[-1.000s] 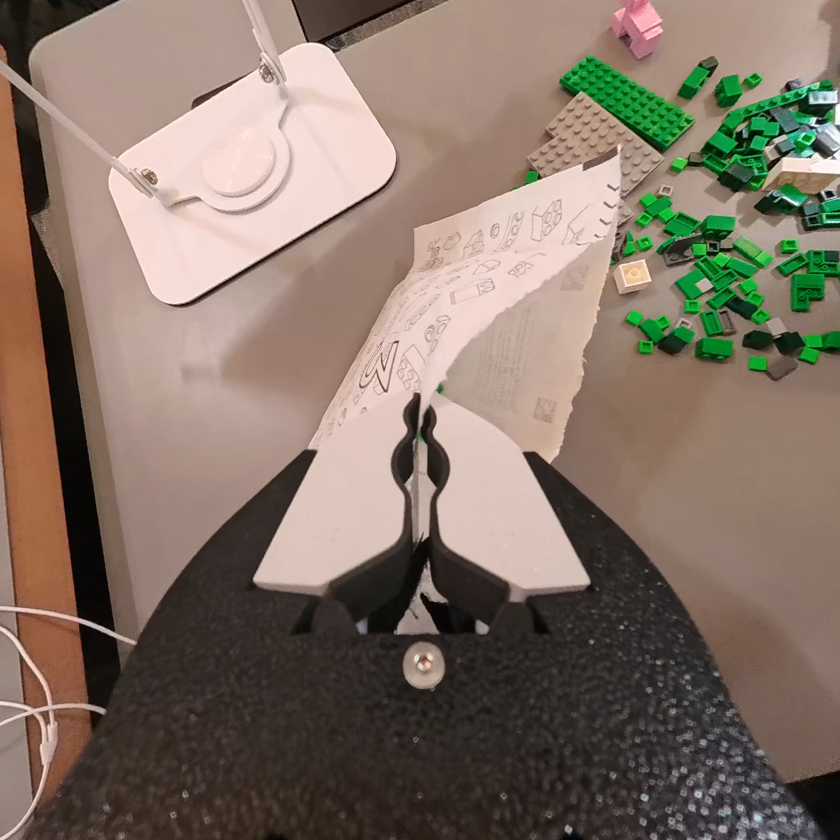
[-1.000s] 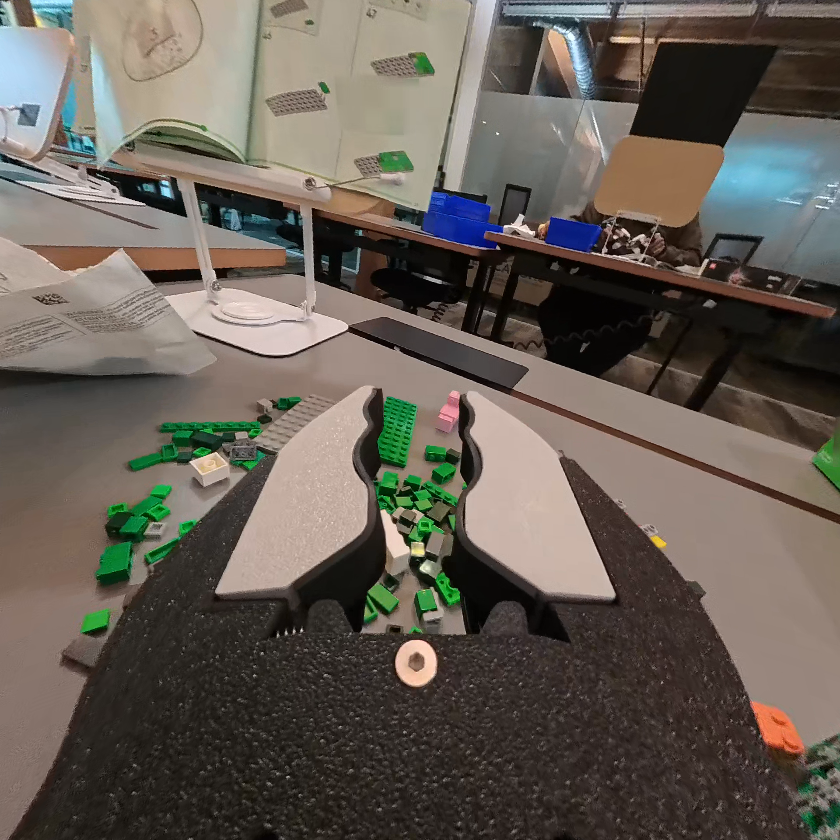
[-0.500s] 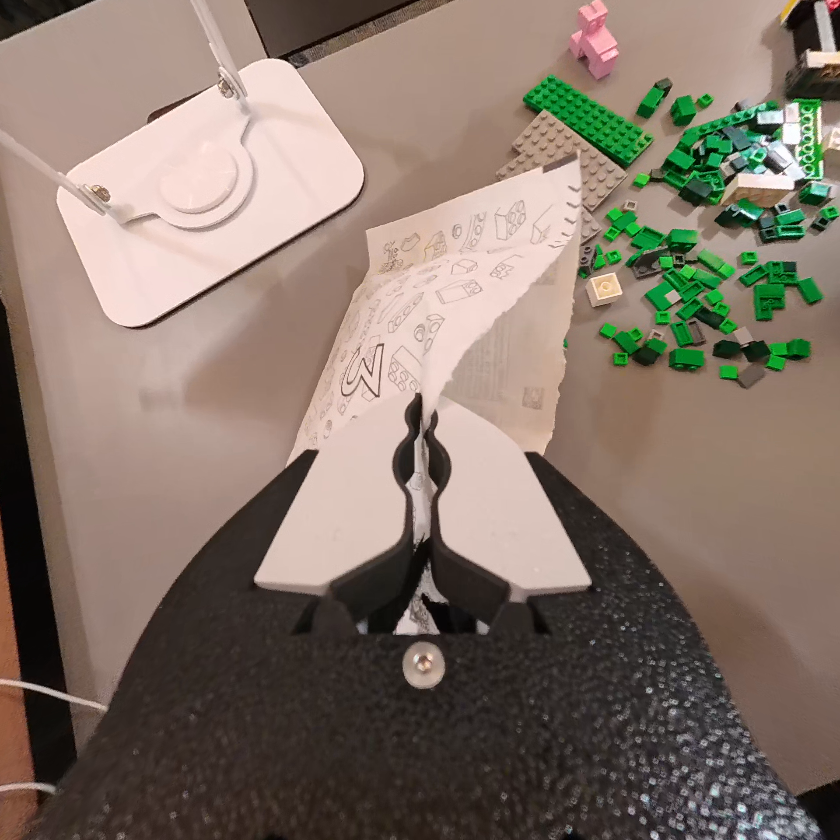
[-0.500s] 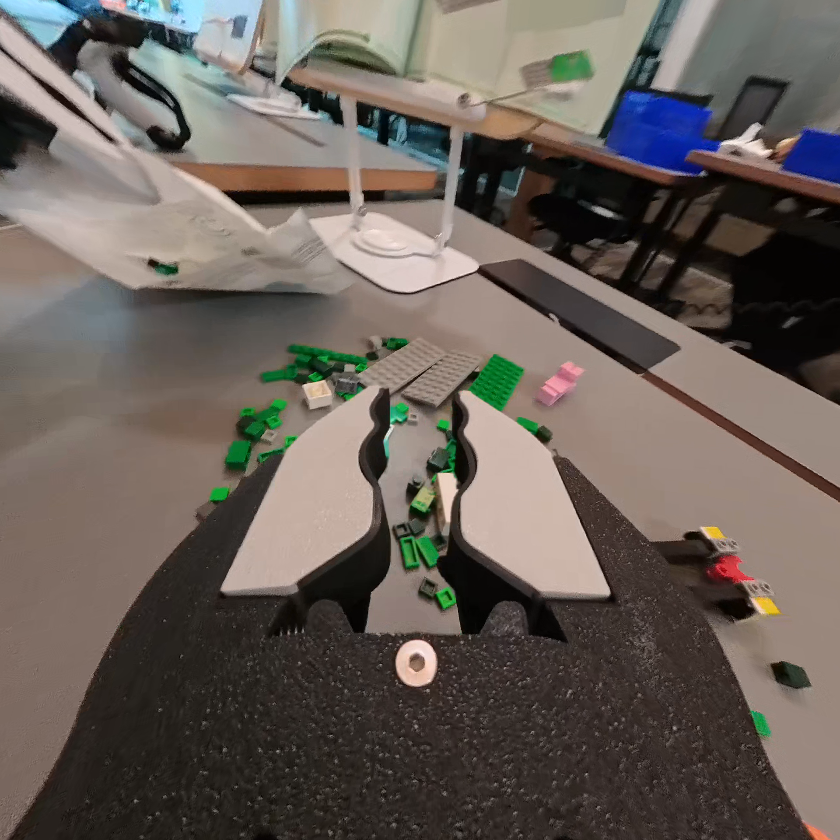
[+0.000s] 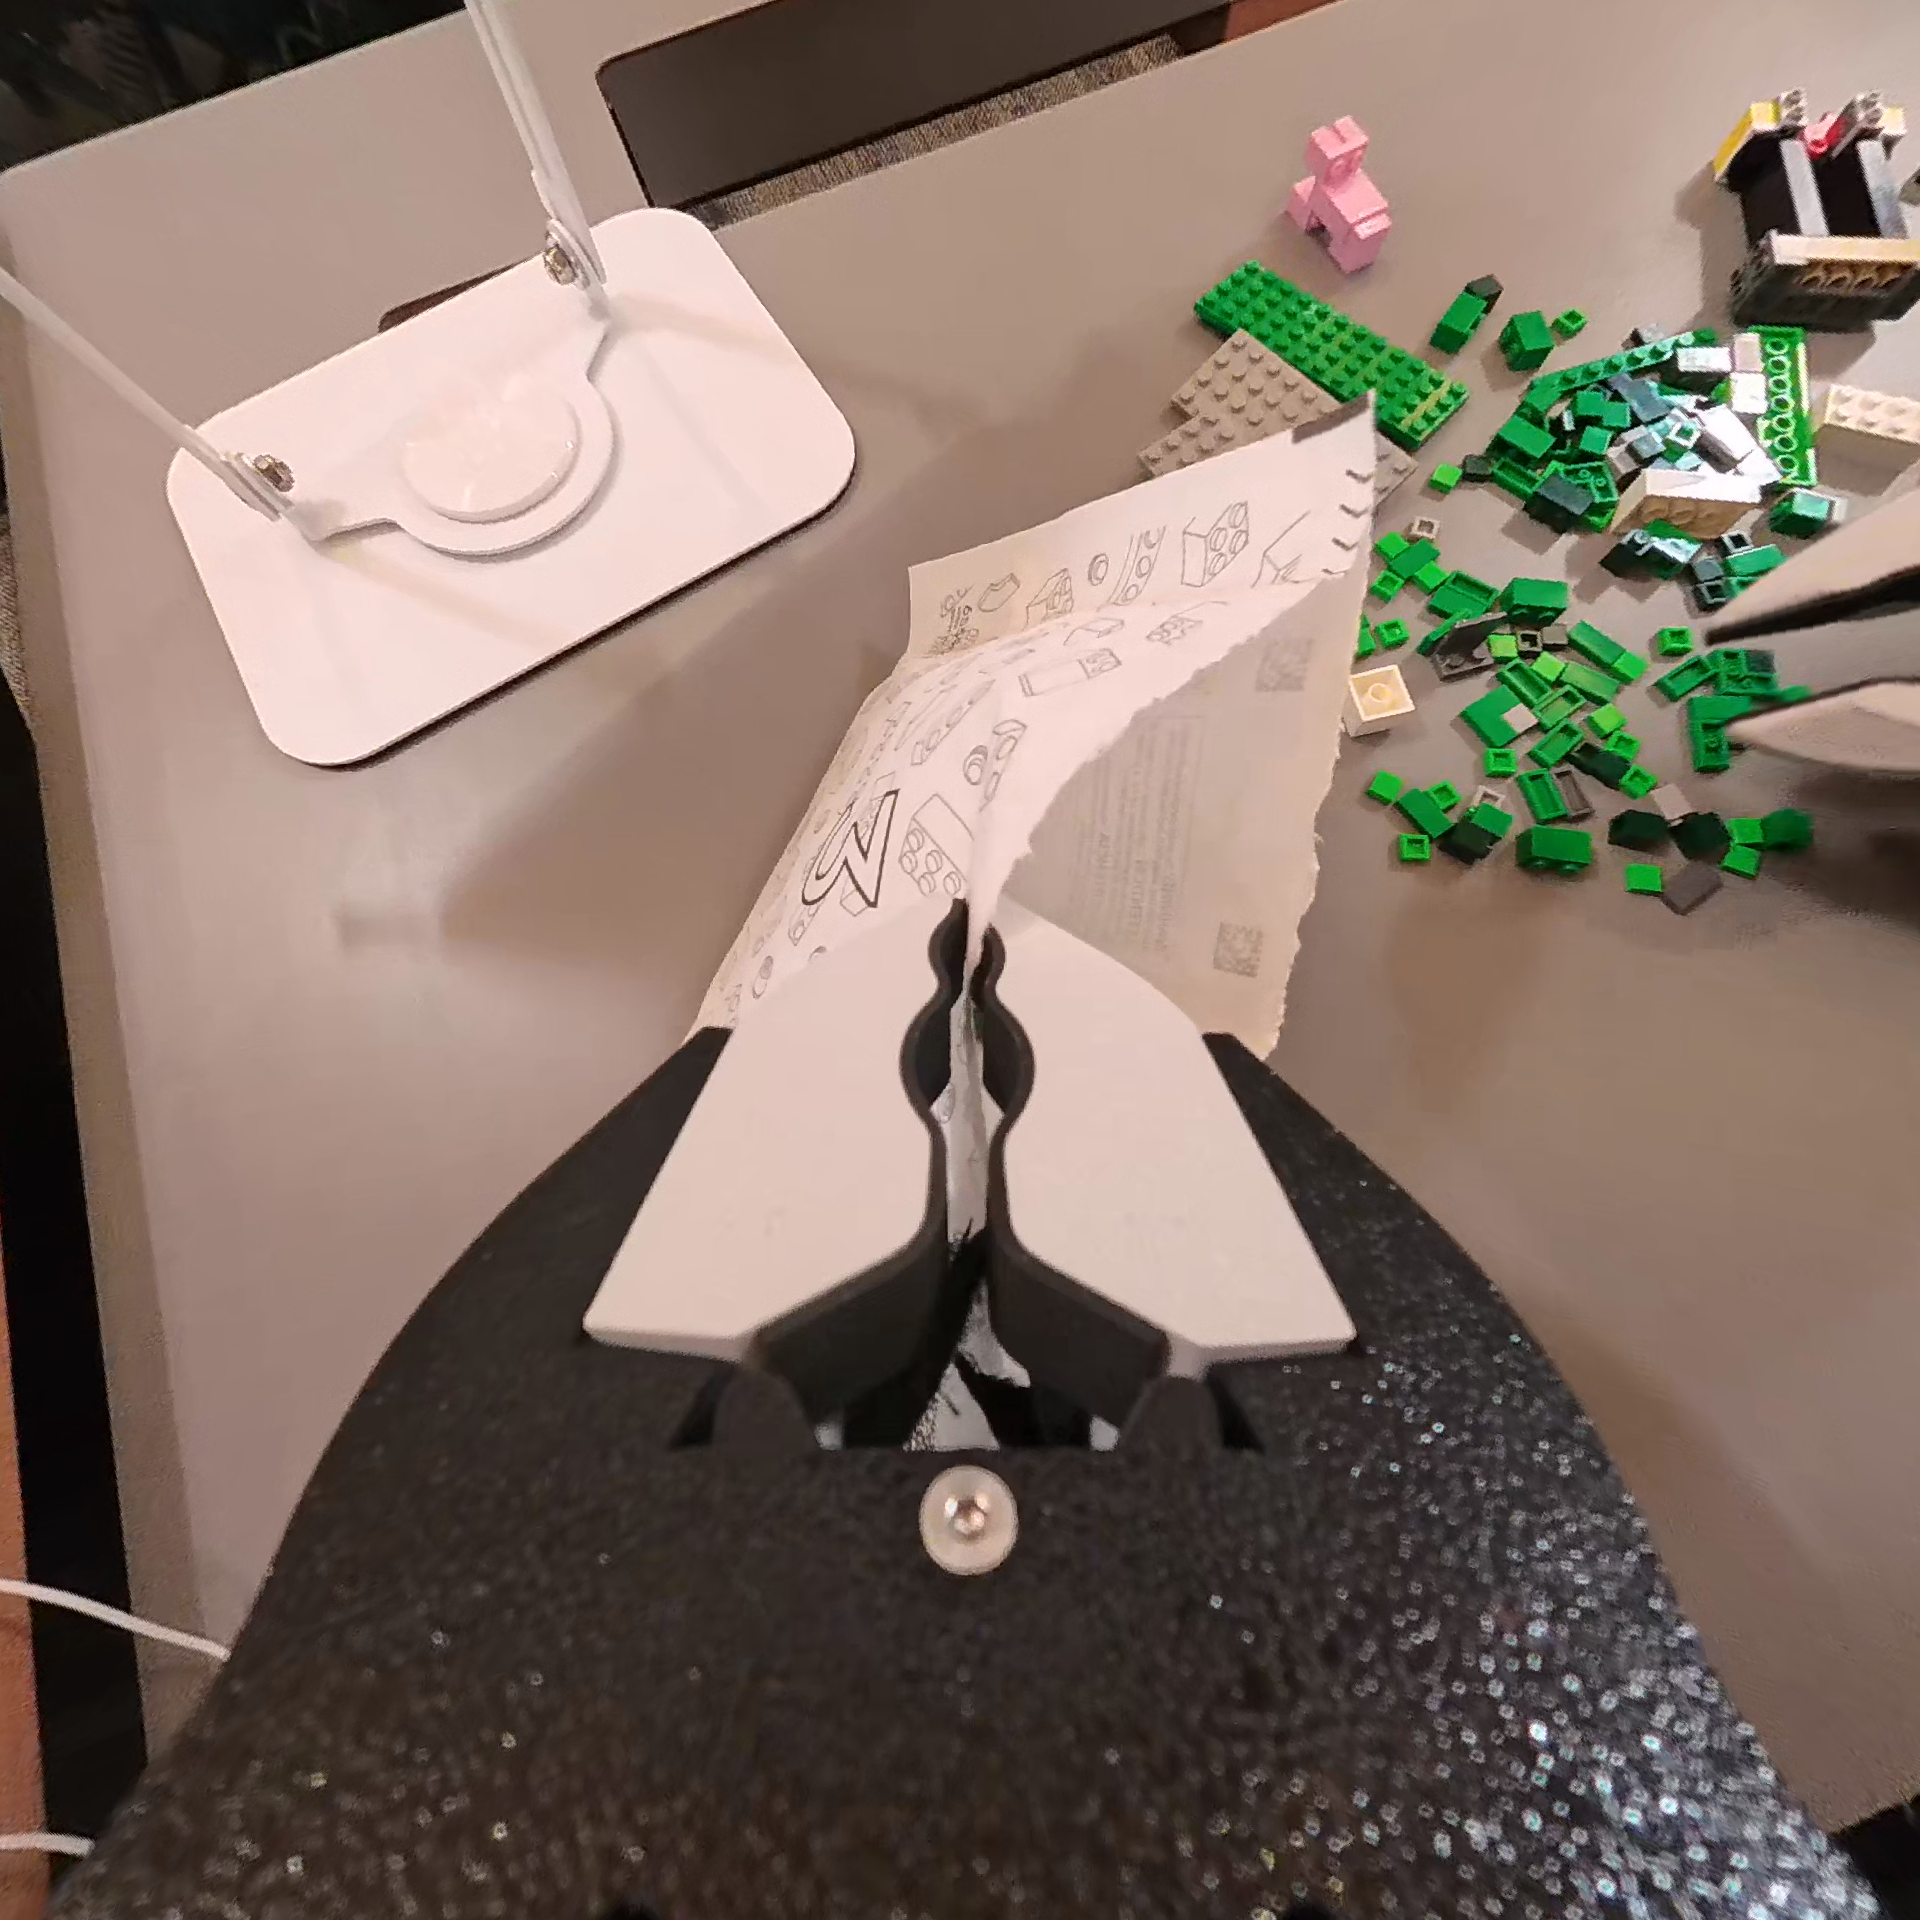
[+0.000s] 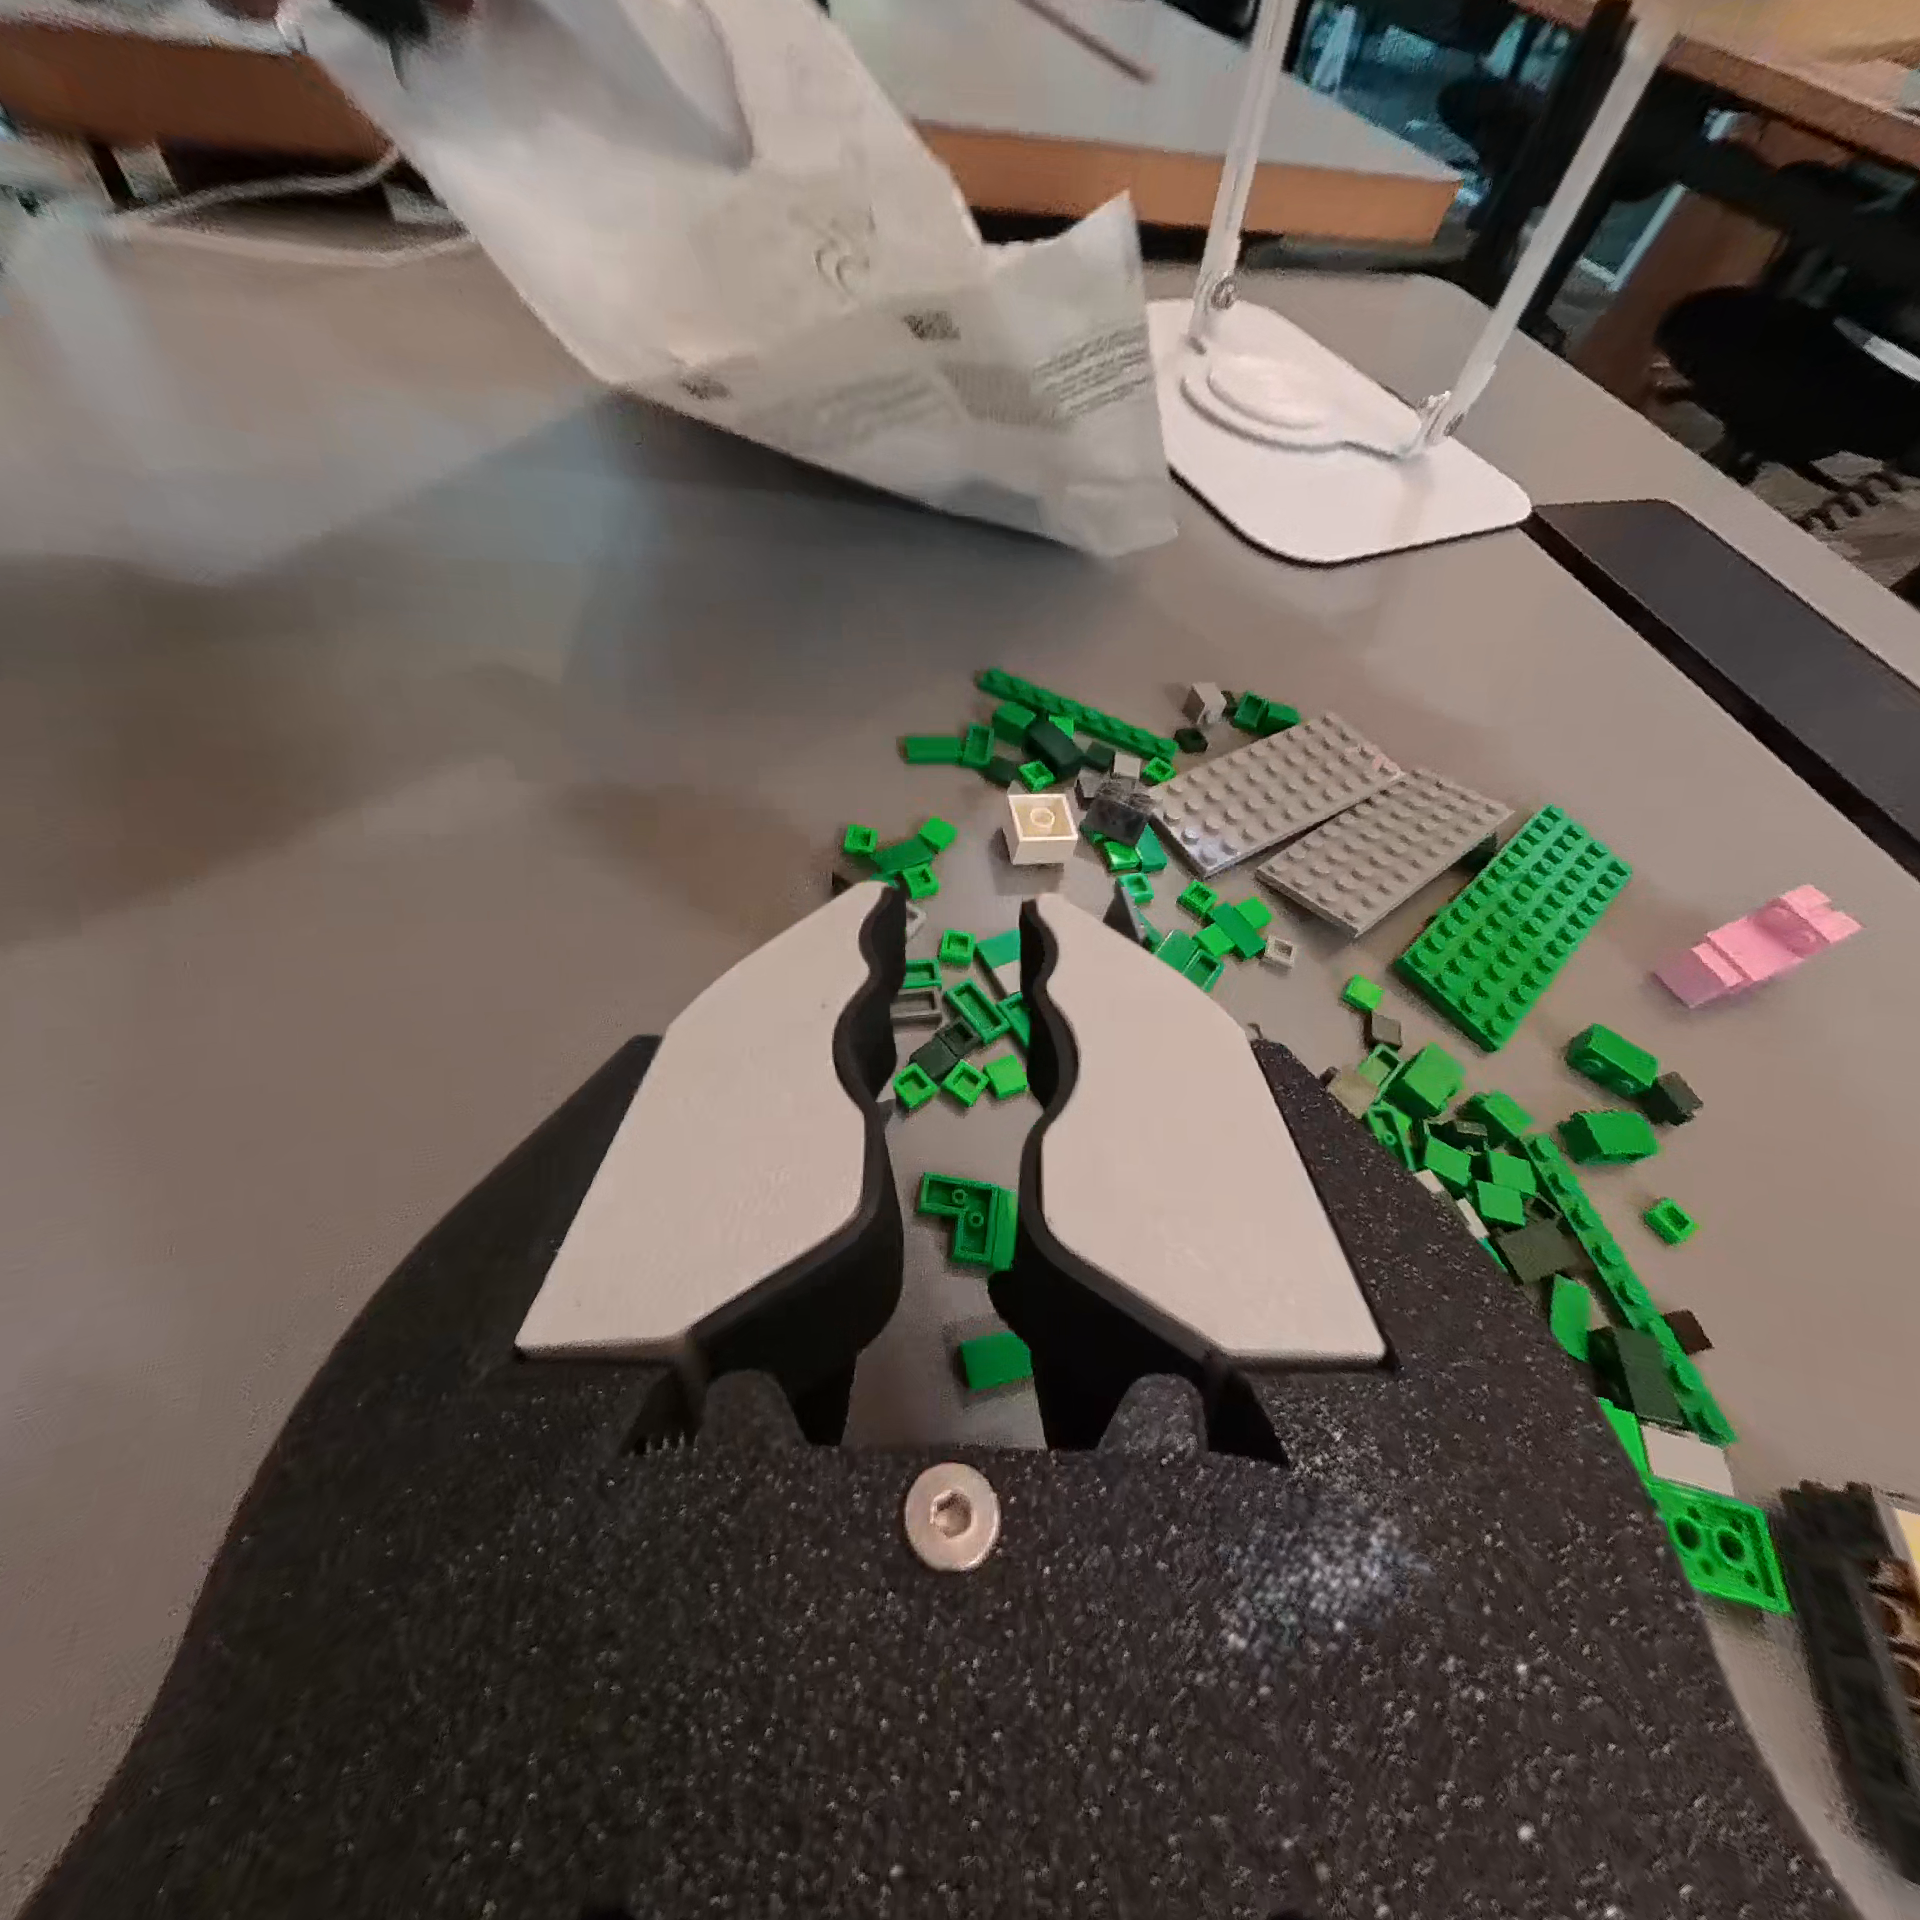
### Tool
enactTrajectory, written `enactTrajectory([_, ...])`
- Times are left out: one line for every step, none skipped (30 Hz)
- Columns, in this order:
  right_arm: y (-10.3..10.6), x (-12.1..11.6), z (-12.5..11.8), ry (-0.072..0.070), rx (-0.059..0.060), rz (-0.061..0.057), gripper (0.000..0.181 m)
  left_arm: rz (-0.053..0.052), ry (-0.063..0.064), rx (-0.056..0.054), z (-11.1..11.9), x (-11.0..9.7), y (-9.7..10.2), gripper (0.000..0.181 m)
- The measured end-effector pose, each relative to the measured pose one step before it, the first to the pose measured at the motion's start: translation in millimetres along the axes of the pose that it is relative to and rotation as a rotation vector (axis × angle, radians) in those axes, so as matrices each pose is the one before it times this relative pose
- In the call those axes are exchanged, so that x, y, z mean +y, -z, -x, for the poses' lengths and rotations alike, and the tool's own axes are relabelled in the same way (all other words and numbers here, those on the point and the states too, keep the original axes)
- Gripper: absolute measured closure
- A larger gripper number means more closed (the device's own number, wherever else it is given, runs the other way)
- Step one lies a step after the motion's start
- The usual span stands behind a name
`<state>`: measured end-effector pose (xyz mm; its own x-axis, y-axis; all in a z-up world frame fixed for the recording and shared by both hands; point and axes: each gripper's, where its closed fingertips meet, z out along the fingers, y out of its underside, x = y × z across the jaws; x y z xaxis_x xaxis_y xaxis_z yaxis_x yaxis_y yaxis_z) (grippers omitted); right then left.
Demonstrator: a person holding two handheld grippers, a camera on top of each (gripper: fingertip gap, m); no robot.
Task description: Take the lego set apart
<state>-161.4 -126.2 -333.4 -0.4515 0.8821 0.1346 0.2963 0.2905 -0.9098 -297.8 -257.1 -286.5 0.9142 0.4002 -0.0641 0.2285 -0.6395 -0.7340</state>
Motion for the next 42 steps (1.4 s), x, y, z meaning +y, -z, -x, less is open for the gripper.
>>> enactTrajectory([-1.55,0.98,1.44,0.0155,0.0047,0.0173,0.161,-0.0039,0.0009,0.0040,-0.47,-0.24,-0.15,0.181])
enactTrajectory([-1.40,0.44,1.16,0.0163,0.0088,0.0162,0.161,-0.0062,0.0025,0.0033,-0.46,-0.47,-0.24,0.181])
enactTrajectory([-1.49,0.64,-0.07,0.0203,0.0198,0.0180,0.161,-0.0021,0.0041,0.0027,-0.17,-0.10,-0.15,0.181])
enactTrajectory([-1.77,0.61,-0.32,0.0251,0.0243,0.0168,0.161,-0.0009,0.0011,-0.0008,0.16,-0.08,-0.03,0.181])
enactTrajectory([-1.70,0.89,-0.10,0.0264,0.0231,0.0162,0.161,-0.0020,-0.0022,-0.0043,0.55,-0.43,0.13,0.181])
enactTrajectory([-1.68,1.47,-1.30,0.0224,0.0273,0.0193,0.161,-0.0004,-0.0019,-0.0041,0.32,-0.26,0.07,0.181])
enactTrajectory([-1.33,1.72,-2.12,0.0166,0.0273,0.0185,0.161,0.0001,-0.0006,-0.0025,0.11,-0.14,0.01,0.181])
enactTrajectory([-0.92,0.98,-2.54,0.0063,0.0245,0.0097,0.162,0.0001,0.0000,-0.0005,-0.20,-0.14,-0.29,0.181])
enactTrajectory([0.03,-0.74,-4.24,-0.0095,0.0304,-0.0058,0.163,0.0015,0.0002,0.0027,-0.58,0.10,-0.42,0.181])
enactTrajectory([0.98,-3.11,-6.24,-0.0233,0.0396,-0.0290,0.167,0.0016,0.0013,0.0046,-0.77,0.16,-0.38,0.181])
enactTrajectory([1.61,-4.63,-6.18,-0.0337,0.0330,-0.0470,0.171,0.0006,0.0027,0.0057,-0.90,0.14,-0.49,0.181])
enactTrajectory([1.62,-4.42,-5.40,-0.0409,0.0211,-0.0518,0.173,-0.0008,0.0056,0.0079,-0.89,-0.10,-0.38,0.181])
enactTrajectory([1.90,-3.15,-6.32,-0.0414,0.0216,-0.0460,0.175,-0.0041,0.0080,0.0123,-1.37,-0.46,-0.23,0.181])
enactTrajectory([2.18,-1.54,-8.37,-0.0391,0.0302,-0.0307,0.177,-0.0054,0.0084,0.0135,-1.33,-0.55,-0.07,0.181])
enactTrajectory([2.72,-1.09,-10.46,-0.0357,0.0396,-0.0184,0.177,-0.0037,0.0046,0.0076,-0.62,-0.47,0.20,0.181])
enactTrajectory([3.10,-0.69,-11.95,-0.0329,0.0470,-0.0136,0.178,-0.0021,-0.0008,0.0004,0.07,-0.23,0.35,0.181])
enactTrajectory([3.31,0.06,-11.82,-0.0326,0.0433,-0.0073,0.179,-0.0015,-0.0016,-0.0037,0.53,-0.19,0.36,0.181])
enactTrajectory([3.12,1.15,-10.48,-0.0361,0.0308,0.0030,0.179,-0.0020,-0.0005,-0.0032,0.51,-0.30,0.43,0.181])
enactTrajectory([2.70,1.70,-9.32,-0.0397,0.0195,0.0112,0.179,-0.0020,0.0000,-0.0017,0.48,-0.27,0.30,0.181])
enactTrajectory([2.39,1.85,-7.97,-0.0384,0.0092,0.0151,0.179,-0.0009,0.0003,0.0001,0.31,0.00,0.22,0.181])
enactTrajectory([1.86,2.45,-5.12,-0.0331,-0.0112,0.0222,0.178,-0.0009,0.0010,0.0011,0.17,0.00,0.06,0.181])
enactTrajectory([1.88,1.62,-1.57,-0.0293,-0.0352,0.0208,0.178,-0.0009,0.0011,0.0013,0.18,0.05,0.12,0.181])
enactTrajectory([2.71,-2.53,1.07,-0.0259,-0.0471,-0.0094,0.178,-0.0020,0.0006,0.0013,0.18,-0.23,0.04,0.181])
enactTrajectory([3.58,-6.23,2.78,-0.0188,-0.0478,-0.0389,0.178,-0.0013,0.0008,0.0022,-0.08,-0.02,-0.08,0.181])
enactTrajectory([3.59,-6.21,3.66,-0.0099,-0.0447,-0.0389,0.178,-0.0006,0.0010,0.0036,-0.27,0.00,-0.26,0.181])
enactTrajectory([2.89,-3.21,4.20,-0.0040,-0.0419,-0.0166,0.176,0.0005,0.0005,0.0043,-0.49,0.13,-0.35,0.181])
enactTrajectory([1.82,0.19,4.13,0.0011,-0.0385,0.0106,0.174,0.0014,-0.0007,0.0037,-0.71,0.21,-0.48,0.181])
enactTrajectory([1.03,2.37,4.91,0.0110,-0.0395,0.0265,0.172,0.0012,-0.0016,0.0022,-0.51,0.11,-0.27,0.181])
enactTrajectory([0.07,4.69,6.64,0.0213,-0.0466,0.0410,0.172,0.0003,-0.0013,0.0002,-0.27,0.00,-0.33,0.181])
enactTrajectory([-0.58,7.69,7.58,0.0278,-0.0482,0.0617,0.172,0.0010,-0.0012,0.0003,-0.29,0.01,-0.22,0.181])
enactTrajectory([-1.37,10.22,7.64,0.0297,-0.0438,0.0768,0.172,0.0018,-0.0019,0.0006,-0.46,0.17,-0.10,0.181])
enactTrajectory([-2.25,11.71,8.41,0.0273,-0.0441,0.0837,0.172,0.0017,-0.0024,0.0002,-0.41,0.17,-0.24,0.181])
enactTrajectory([-2.96,11.72,7.86,0.0269,-0.0381,0.0845,0.172,0.0019,-0.0020,0.0010,-0.41,0.15,-0.13,0.181])
enactTrajectory([-3.40,10.96,6.51,0.0279,-0.0260,0.0795,0.173,0.0016,-0.0013,0.0011,-0.48,0.19,-0.21,0.181])
enactTrajectory([-3.51,9.73,5.20,0.0258,-0.0166,0.0717,0.173,0.0007,-0.0011,0.0004,-0.23,0.10,-0.10,0.181])
enactTrajectory([-3.59,8.01,3.76,0.0200,-0.0088,0.0614,0.173,0.0008,-0.0006,0.0011,-0.30,0.02,-0.19,0.181])
enactTrajectory([-3.55,6.26,3.57,0.0130,-0.0112,0.0498,0.173,0.0013,-0.0005,0.0011,-0.30,0.08,-0.16,0.181])
enactTrajectory([-3.39,4.47,3.37,0.0066,-0.0135,0.0370,0.174,0.0007,-0.0009,0.0001,-0.20,0.02,-0.03,0.181])
enactTrajectory([-2.93,3.12,2.38,0.0024,-0.0103,0.0261,0.175,0.0003,-0.0010,0.0000,-0.22,-0.10,-0.13,0.181])
enactTrajectory([-2.37,2.49,0.98,0.0003,-0.0054,0.0191,0.176,0.0008,-0.0009,0.0004,-0.29,0.04,-0.17,0.181])
enactTrajectory([-1.30,0.59,-0.59,-0.0010,0.0033,0.0041,0.178,0.0008,-0.0012,0.0012,-0.40,-0.02,-0.23,0.181])
enactTrajectory([-0.43,-0.54,-0.79,-0.0024,0.0031,-0.0040,0.178,0.0010,-0.0007,0.0019,-0.39,0.12,-0.24,0.181])
